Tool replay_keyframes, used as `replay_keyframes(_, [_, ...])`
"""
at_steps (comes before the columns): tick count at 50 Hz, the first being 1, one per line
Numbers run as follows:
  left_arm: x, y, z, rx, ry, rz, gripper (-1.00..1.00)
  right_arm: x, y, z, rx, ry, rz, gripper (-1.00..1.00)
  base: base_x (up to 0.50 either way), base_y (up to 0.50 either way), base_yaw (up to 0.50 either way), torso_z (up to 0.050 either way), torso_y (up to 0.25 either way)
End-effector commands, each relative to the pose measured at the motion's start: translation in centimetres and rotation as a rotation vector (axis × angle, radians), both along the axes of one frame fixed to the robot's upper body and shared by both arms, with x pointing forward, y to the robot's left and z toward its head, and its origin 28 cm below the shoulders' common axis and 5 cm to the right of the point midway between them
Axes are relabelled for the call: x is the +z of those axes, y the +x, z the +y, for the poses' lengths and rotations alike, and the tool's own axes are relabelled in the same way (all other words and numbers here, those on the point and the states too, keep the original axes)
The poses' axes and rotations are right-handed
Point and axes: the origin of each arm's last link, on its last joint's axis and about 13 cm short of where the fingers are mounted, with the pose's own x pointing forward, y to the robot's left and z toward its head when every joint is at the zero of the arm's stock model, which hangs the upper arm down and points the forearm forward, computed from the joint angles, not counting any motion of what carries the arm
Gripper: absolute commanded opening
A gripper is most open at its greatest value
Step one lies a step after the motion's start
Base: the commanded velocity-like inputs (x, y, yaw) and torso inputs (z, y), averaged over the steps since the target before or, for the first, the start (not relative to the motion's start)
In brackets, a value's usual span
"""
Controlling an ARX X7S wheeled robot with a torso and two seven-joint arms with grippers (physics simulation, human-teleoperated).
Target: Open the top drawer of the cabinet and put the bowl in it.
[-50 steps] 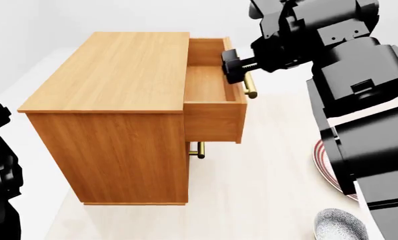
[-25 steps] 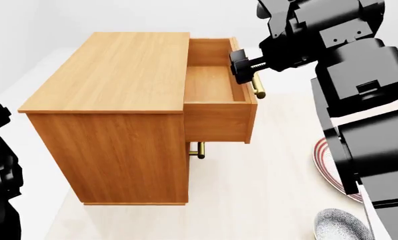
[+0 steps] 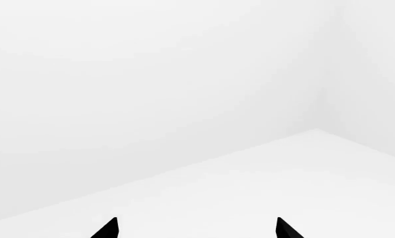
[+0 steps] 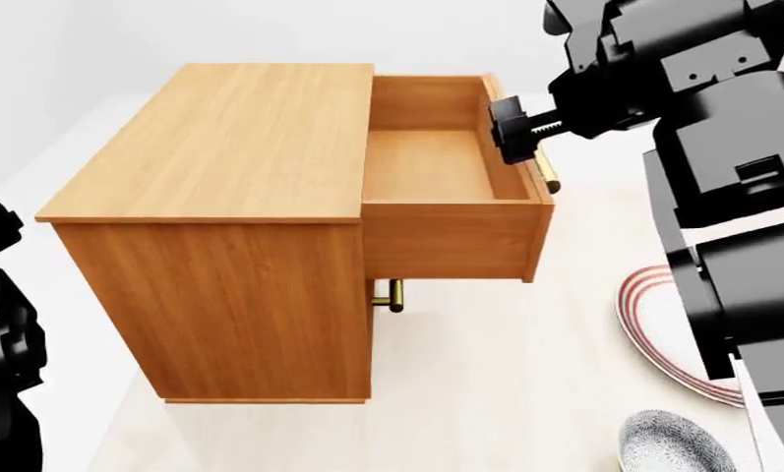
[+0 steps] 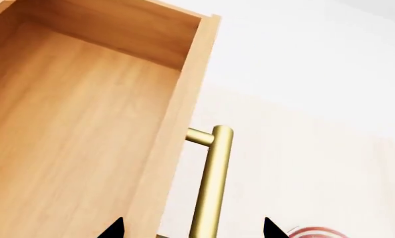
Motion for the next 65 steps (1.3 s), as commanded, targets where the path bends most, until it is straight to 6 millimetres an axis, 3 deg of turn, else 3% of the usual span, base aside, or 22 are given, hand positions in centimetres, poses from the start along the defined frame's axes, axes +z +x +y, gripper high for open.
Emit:
replay_keyframes(1, [0.0, 0.0, 0.0, 0.003, 0.0, 0.002, 1.0, -3.0, -0.2, -4.1, -0.197, -0.315, 0.092, 1.0, 0.0, 0.0, 0.0, 0.0, 0.0])
replay_keyframes(17, [0.0, 0.0, 0.0, 0.004, 0.002, 0.001, 1.0, -3.7, -0.7, -6.4, -0.298, -0.431, 0.128, 1.0, 0.0, 0.0, 0.0, 0.0, 0.0])
replay_keyframes(27, [-0.1, 0.0, -0.1, -0.001, 0.006, 0.005, 1.0, -3.0, -0.8, -7.0, -0.337, -0.45, 0.079, 1.0, 0.0, 0.0, 0.0, 0.0, 0.0])
replay_keyframes(30, [-0.1, 0.0, -0.1, -0.001, 0.007, 0.006, 1.0, -2.0, -0.5, -6.7, -0.298, -0.328, -0.004, 1.0, 0.0, 0.0, 0.0, 0.0, 0.0])
replay_keyframes(36, [-0.1, 0.0, -0.1, 0.0, 0.008, 0.008, 1.0, 1.4, -0.6, -5.9, -0.117, 0.212, -0.175, 1.0, 0.0, 0.0, 0.0, 0.0, 0.0])
replay_keyframes(40, [-0.1, 0.0, 0.0, 0.003, 0.009, 0.006, 1.0, 4.5, -2.4, -6.1, 0.016, 0.508, -0.335, 1.0, 0.0, 0.0, 0.0, 0.0, 0.0])
replay_keyframes(46, [0.0, 0.0, 0.1, 0.005, 0.008, 0.005, 1.0, 6.2, -4.9, -7.1, 0.081, 0.583, -0.45, 1.0, 0.0, 0.0, 0.0, 0.0, 0.0])
replay_keyframes(55, [0.1, -0.1, 0.2, 0.012, 0.011, 0.003, 1.0, 5.8, -8.1, -8.5, 0.094, 0.551, -0.523, 1.0, 0.0, 0.0, 0.0, 0.0, 0.0])
replay_keyframes(63, [0.1, -0.1, 0.2, 0.014, 0.011, 0.001, 1.0, 3.9, -11.5, -10.4, 0.009, 0.366, -0.543, 1.0, 0.0, 0.0, 0.0, 0.0, 0.0])
replay_keyframes(65, [0.1, -0.1, 0.2, 0.014, 0.011, 0.0, 1.0, 2.8, -12.5, -11.3, -0.053, 0.323, -0.472, 1.0, 0.0, 0.0, 0.0, 0.0, 0.0])
